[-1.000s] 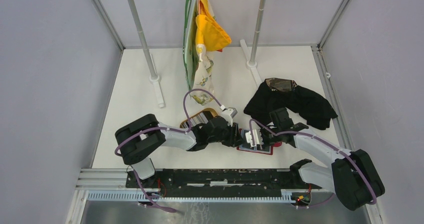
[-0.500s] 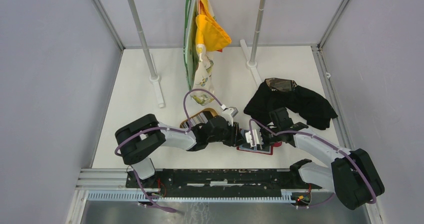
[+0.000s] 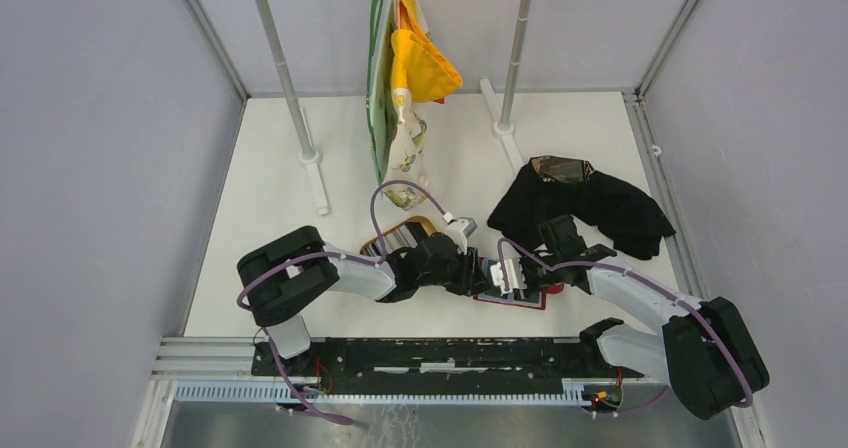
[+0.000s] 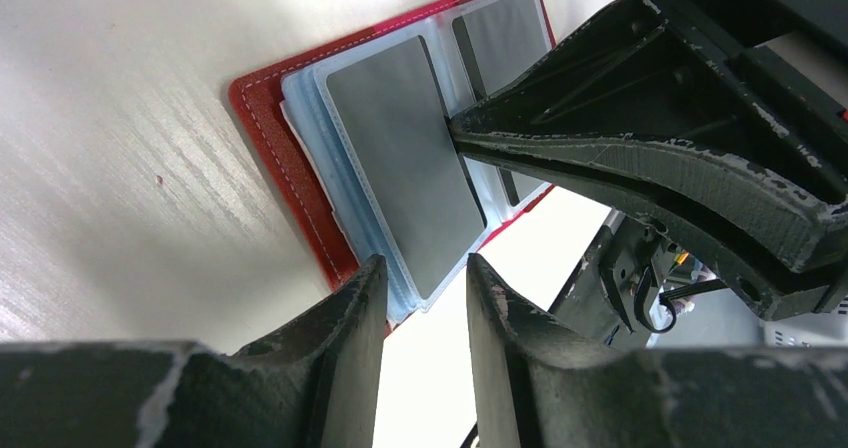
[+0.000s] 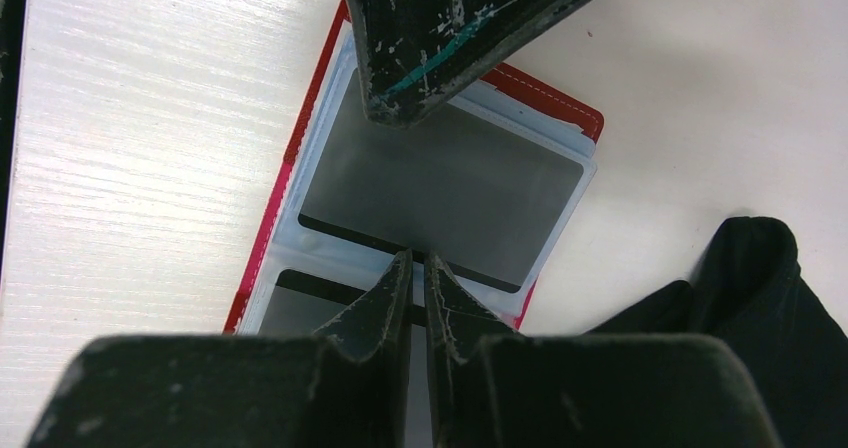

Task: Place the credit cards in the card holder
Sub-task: Turn over the card slot in the card holder.

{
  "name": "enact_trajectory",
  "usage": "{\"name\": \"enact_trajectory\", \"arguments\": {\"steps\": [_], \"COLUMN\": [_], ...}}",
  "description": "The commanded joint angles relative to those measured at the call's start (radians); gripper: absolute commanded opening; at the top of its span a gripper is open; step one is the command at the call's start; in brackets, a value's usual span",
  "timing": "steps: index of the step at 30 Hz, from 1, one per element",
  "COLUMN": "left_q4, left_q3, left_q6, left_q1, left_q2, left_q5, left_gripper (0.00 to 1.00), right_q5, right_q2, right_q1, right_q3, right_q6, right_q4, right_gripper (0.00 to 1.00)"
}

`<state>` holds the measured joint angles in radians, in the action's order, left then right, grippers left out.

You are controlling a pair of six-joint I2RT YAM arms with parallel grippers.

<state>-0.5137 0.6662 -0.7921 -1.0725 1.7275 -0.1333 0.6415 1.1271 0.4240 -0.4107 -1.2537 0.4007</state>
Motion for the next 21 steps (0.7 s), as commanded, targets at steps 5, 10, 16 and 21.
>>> {"name": "enact_trajectory", "arguments": {"steps": [5,10,16,21], "left_q4": [-0.041,-0.062,-0.090,-0.086], "left_q3": [0.046,0.044,0.041,0.040], "left_q6": [-0.042,-0.054,-0.064,-0.062], "left_q1": [0.004,0.003,0.004,0.003], "left_q2": [0.031,0.038,0.025,0.012], "left_q5": [-0.041,-0.062,-0.081,-0.082], "left_gripper": [0.42,0.42,0.42,0.42], "right_q5": [-0.052,-0.051,-0.037,-0.033], "right_q2": [0.017,0.015,0.001,0.002], "right_q1": [0.006,0.008,0.007,0.009], "right_q3": [-0.010,-0.010,-0.014,-0.013], "right_q6": [-0.009,-0.007,-0.001,-0.001], "right_q4": [0.023,0.022,0.023,0.025], "right_gripper": [0.13,0.14,0.15,0.15]}}
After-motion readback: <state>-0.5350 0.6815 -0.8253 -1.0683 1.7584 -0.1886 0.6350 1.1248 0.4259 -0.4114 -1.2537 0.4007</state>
